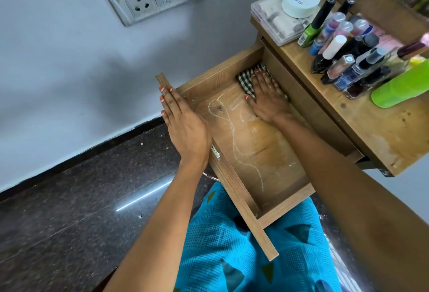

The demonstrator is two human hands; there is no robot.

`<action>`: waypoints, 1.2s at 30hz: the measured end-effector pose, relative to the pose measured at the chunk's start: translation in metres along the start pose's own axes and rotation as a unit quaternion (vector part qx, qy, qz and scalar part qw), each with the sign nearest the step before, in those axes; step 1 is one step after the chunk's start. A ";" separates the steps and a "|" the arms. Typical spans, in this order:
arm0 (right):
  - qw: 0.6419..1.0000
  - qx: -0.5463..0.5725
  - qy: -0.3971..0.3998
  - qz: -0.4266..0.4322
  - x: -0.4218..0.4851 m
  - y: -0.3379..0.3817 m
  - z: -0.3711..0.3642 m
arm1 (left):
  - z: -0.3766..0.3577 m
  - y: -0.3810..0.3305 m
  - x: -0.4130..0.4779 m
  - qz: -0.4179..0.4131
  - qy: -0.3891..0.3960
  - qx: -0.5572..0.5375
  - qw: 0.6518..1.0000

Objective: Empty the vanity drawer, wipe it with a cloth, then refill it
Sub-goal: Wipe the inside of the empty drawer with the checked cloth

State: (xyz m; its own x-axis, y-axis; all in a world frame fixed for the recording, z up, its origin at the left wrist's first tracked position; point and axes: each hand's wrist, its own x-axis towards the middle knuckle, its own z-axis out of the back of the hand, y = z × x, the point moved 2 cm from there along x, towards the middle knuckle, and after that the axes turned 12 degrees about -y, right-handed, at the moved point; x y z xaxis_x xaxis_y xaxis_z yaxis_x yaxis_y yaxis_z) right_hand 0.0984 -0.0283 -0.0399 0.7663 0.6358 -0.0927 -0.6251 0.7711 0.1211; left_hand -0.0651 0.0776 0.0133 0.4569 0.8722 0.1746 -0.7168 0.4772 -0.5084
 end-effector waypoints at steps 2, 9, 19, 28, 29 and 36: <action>1.000 -0.004 0.004 -0.002 -0.012 -0.001 -0.002 | 0.000 0.000 0.000 0.000 0.001 0.002 1.000; 1.000 -0.010 0.017 -0.011 -0.057 -0.008 -0.009 | -0.001 0.000 0.000 -0.005 0.000 0.009 1.000; 1.000 0.018 0.005 0.001 0.004 -0.004 -0.002 | 0.000 0.000 0.001 0.000 0.007 0.011 1.000; 1.000 0.013 -0.009 0.005 0.009 0.003 -0.001 | -0.002 0.000 0.000 0.004 0.001 0.003 1.000; 1.000 0.008 -0.012 0.009 0.008 0.006 -0.001 | -0.001 0.001 -0.001 0.004 -0.001 0.002 1.000; 0.998 -0.003 -0.031 0.059 -0.013 0.047 -0.010 | -0.002 0.000 0.000 0.009 -0.009 -0.007 1.000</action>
State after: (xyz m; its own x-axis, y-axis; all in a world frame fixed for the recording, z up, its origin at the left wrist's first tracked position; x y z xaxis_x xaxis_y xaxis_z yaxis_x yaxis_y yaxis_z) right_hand 0.0581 -0.0001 -0.0427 0.6944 0.7194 -0.0174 -0.7127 0.6908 0.1214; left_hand -0.0641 0.0776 0.0113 0.4340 0.8829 0.1794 -0.7174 0.4592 -0.5239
